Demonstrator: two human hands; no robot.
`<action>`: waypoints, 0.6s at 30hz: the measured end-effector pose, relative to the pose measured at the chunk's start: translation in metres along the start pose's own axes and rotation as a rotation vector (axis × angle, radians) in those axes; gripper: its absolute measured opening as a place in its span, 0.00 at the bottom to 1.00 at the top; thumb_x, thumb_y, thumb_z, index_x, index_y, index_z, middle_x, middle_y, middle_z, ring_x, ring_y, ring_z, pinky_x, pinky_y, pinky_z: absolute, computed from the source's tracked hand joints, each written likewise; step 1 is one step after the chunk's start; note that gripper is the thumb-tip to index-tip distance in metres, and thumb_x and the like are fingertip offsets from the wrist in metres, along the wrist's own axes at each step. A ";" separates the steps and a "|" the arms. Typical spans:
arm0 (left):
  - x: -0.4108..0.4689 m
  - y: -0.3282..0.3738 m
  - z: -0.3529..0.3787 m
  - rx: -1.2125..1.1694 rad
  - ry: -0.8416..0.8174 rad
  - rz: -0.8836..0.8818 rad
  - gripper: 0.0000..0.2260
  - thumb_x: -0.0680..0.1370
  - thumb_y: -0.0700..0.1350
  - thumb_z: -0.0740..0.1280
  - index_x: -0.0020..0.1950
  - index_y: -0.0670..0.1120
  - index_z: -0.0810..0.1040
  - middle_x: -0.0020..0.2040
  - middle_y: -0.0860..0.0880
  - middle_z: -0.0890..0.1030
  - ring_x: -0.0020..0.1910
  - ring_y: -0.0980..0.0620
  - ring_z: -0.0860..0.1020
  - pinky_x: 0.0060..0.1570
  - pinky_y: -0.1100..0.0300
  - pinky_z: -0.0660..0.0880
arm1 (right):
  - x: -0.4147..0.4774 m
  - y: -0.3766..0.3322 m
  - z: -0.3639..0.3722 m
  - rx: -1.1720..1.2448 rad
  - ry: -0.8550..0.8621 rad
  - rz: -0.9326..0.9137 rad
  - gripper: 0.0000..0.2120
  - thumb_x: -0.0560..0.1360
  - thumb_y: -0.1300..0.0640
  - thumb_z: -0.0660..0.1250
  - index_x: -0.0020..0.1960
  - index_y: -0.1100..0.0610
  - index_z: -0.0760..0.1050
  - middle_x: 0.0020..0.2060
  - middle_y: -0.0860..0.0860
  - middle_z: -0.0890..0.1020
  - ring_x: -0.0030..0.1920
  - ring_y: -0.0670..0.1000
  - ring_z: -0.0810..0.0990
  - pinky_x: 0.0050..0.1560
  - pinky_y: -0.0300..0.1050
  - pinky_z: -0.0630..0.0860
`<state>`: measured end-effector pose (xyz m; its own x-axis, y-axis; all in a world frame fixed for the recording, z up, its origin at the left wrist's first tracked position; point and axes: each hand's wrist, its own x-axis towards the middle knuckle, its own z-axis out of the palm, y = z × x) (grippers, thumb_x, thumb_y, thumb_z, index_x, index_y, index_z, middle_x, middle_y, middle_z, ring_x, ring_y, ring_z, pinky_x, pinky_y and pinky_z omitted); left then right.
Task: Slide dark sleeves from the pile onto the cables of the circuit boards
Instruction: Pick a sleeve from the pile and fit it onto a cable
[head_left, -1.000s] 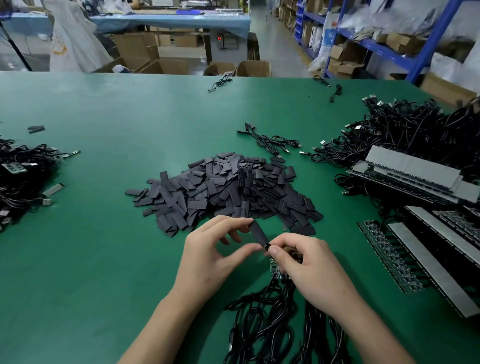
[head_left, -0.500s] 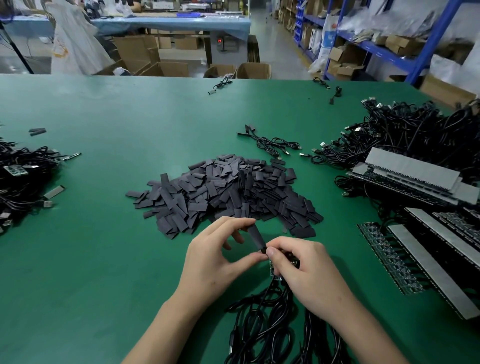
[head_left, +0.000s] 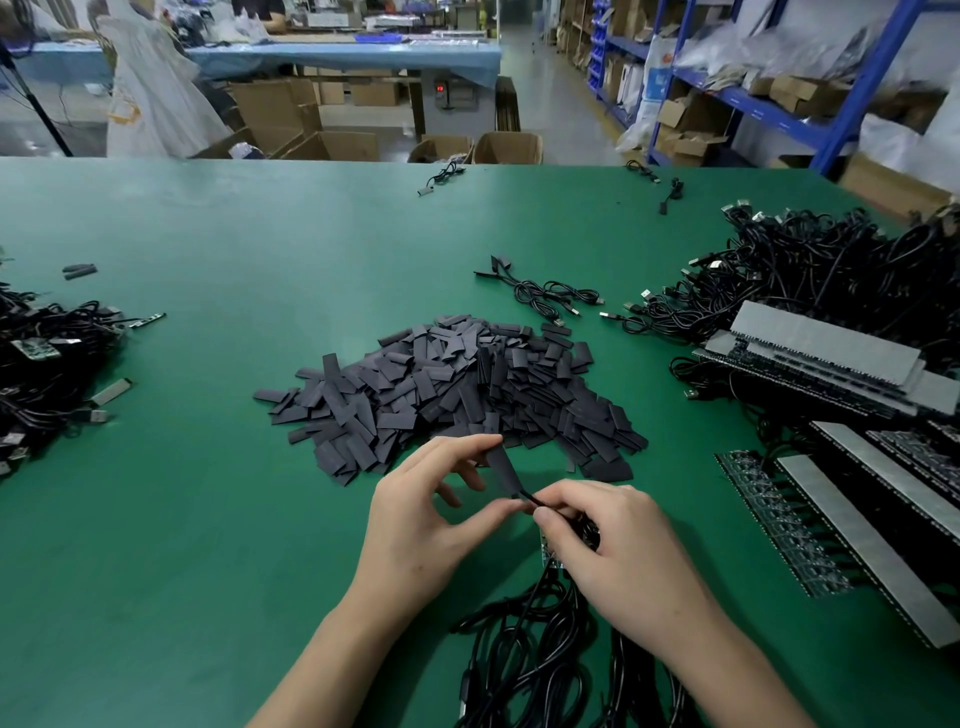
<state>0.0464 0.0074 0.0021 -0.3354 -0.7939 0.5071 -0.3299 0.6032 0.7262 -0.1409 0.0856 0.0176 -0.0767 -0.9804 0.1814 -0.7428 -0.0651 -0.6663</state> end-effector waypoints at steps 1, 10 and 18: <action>0.000 0.000 0.000 -0.004 0.005 -0.003 0.22 0.70 0.50 0.80 0.63 0.52 0.82 0.51 0.58 0.82 0.46 0.53 0.82 0.40 0.57 0.78 | 0.000 0.001 0.000 0.002 0.001 0.003 0.05 0.80 0.50 0.68 0.48 0.43 0.83 0.38 0.36 0.82 0.46 0.40 0.80 0.49 0.35 0.70; 0.001 -0.005 -0.005 -0.071 0.105 -0.070 0.22 0.68 0.53 0.79 0.61 0.52 0.83 0.46 0.58 0.82 0.47 0.53 0.82 0.40 0.58 0.78 | 0.003 0.014 -0.004 -0.021 0.023 0.064 0.04 0.77 0.44 0.70 0.52 0.39 0.80 0.47 0.31 0.81 0.53 0.35 0.78 0.51 0.35 0.74; 0.001 -0.005 -0.005 -0.137 0.028 -0.101 0.22 0.70 0.52 0.78 0.64 0.56 0.82 0.52 0.59 0.83 0.50 0.53 0.82 0.42 0.58 0.79 | 0.004 0.020 -0.005 -0.018 0.057 0.068 0.02 0.77 0.47 0.71 0.49 0.39 0.81 0.47 0.34 0.82 0.51 0.37 0.80 0.51 0.40 0.77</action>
<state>0.0519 0.0027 0.0011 -0.2810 -0.8532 0.4394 -0.2367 0.5053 0.8299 -0.1591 0.0810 0.0087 -0.1646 -0.9704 0.1770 -0.7461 0.0051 -0.6658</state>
